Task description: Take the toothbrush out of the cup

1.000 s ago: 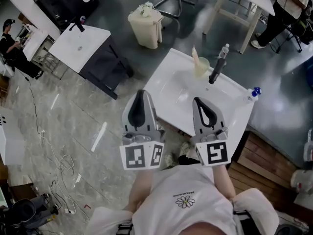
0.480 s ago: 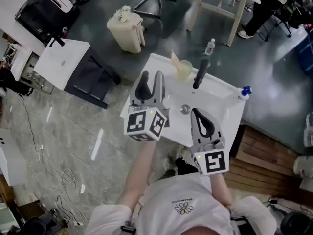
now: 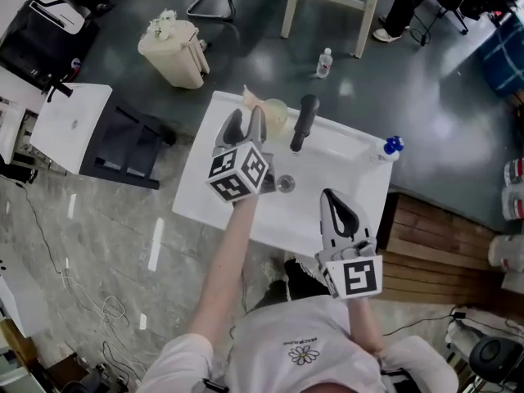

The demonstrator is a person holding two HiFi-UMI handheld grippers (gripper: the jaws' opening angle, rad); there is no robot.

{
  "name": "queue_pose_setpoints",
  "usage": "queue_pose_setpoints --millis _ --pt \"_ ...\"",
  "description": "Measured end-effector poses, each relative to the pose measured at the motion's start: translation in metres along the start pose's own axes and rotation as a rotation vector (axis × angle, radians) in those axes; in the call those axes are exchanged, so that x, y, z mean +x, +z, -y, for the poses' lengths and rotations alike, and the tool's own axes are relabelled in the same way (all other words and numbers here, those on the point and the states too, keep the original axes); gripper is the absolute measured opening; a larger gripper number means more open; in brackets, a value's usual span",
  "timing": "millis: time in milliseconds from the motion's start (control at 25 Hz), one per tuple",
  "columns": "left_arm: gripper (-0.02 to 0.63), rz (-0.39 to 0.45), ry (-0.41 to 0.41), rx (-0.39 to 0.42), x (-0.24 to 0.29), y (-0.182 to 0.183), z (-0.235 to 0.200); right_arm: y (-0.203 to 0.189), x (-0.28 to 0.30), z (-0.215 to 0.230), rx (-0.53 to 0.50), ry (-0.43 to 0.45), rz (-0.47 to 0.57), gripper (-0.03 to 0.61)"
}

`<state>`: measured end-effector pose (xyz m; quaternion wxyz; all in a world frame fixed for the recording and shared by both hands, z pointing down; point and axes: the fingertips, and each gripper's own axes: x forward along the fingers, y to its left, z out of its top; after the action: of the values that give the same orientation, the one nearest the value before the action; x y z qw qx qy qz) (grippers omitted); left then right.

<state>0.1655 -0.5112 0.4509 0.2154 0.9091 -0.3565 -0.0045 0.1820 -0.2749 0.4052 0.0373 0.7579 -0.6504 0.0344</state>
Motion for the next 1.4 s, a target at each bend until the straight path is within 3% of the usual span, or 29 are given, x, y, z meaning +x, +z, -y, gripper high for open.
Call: queue_pose_setpoints --millis 200,280,320,360,720,1160,1400 --pt "0.179 -0.097 0.018 0.000 0.036 -0.036 -0.008 -0.017 0.003 0.019 0.017 -0.022 -0.033 0.012" --pt "0.113 -0.116 0.032 0.019 0.044 -0.044 -0.009 -0.021 0.003 0.022 0.024 -0.024 -0.040 0.012" --pt "0.056 -0.116 0.040 0.028 0.046 -0.045 -0.010 -0.022 0.003 0.023 0.025 -0.023 -0.041 0.012" --pt "0.044 -0.114 0.045 0.036 0.047 -0.046 -0.009 -0.023 0.003 0.024 0.025 -0.022 -0.041 0.012" --pt "0.023 -0.094 0.032 0.051 0.040 -0.036 0.005 -0.016 -0.006 0.023 0.030 -0.029 -0.015 0.012" --pt "0.020 0.093 -0.033 0.091 -0.016 0.072 0.043 0.047 -0.018 -0.013 -0.051 0.028 0.139 0.012" --pt "0.020 0.252 -0.055 0.195 -0.087 0.148 0.064 0.087 -0.023 -0.038 -0.097 0.066 0.227 0.012"
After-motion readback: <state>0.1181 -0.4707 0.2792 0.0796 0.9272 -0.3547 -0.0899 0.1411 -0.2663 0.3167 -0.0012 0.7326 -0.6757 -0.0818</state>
